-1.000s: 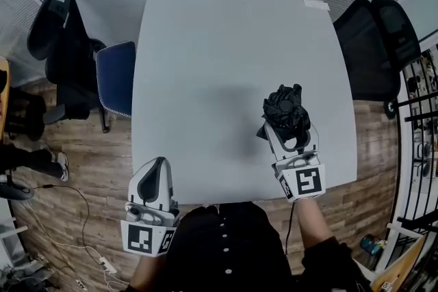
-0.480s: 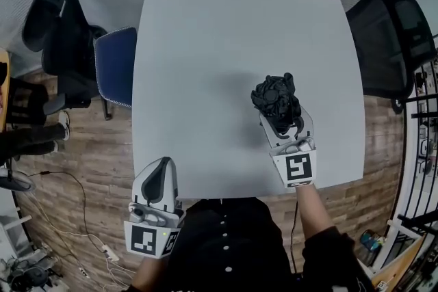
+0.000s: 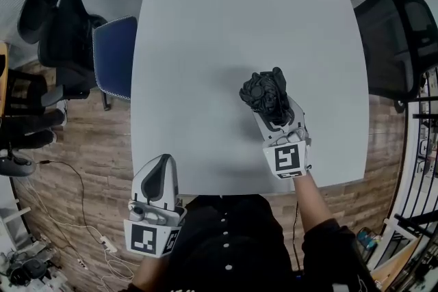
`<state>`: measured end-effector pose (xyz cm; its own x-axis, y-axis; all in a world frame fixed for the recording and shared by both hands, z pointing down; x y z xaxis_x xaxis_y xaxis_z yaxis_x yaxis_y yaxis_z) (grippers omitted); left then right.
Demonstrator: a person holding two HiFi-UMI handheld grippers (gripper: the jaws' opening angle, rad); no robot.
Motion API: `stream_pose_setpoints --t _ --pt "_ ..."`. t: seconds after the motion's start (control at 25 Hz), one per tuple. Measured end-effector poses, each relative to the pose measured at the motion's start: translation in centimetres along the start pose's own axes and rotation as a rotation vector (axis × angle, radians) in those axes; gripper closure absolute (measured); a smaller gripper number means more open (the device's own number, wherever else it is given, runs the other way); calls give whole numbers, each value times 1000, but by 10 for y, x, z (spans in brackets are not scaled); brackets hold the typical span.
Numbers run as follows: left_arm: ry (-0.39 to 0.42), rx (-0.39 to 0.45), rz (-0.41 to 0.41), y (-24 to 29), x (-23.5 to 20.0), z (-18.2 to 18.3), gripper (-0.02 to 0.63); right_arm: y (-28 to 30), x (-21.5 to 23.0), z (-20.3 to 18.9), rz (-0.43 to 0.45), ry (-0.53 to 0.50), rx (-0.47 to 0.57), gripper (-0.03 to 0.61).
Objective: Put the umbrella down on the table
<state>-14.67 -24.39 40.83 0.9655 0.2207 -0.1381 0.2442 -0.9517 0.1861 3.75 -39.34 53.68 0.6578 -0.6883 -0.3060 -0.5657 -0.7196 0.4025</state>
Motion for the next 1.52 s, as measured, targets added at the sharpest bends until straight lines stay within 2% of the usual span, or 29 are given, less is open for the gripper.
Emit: stream_pose_setpoints --t 0.16,0.6,1.04,1.52 --pt "-12 -1 4 1 -1 -3 600 8 -10 -9 28 -47 -35 299" --pt "-34 -31 22 -1 -7 -16 600 44 -52 -41 136 -343 -189 299" --pt "-43 -69 39 -2 -14 -29 600 71 -92 -65 247 -540 -249 305" --pt "-54 -90 53 -6 -15 -36 600 83 -108 -82 313 -608 -297 314"
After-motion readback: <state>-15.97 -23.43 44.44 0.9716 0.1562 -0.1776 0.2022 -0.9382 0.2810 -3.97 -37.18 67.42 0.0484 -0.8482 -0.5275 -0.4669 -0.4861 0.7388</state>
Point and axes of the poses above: the fingertips, and each gripper's own axes: y forward along the fingers, x to its right, z out of its top, the point moved 1 cm from there along -y, backward along the fingers, and after that the axes turned 3 degrees about -z, right-handed, at the moved point
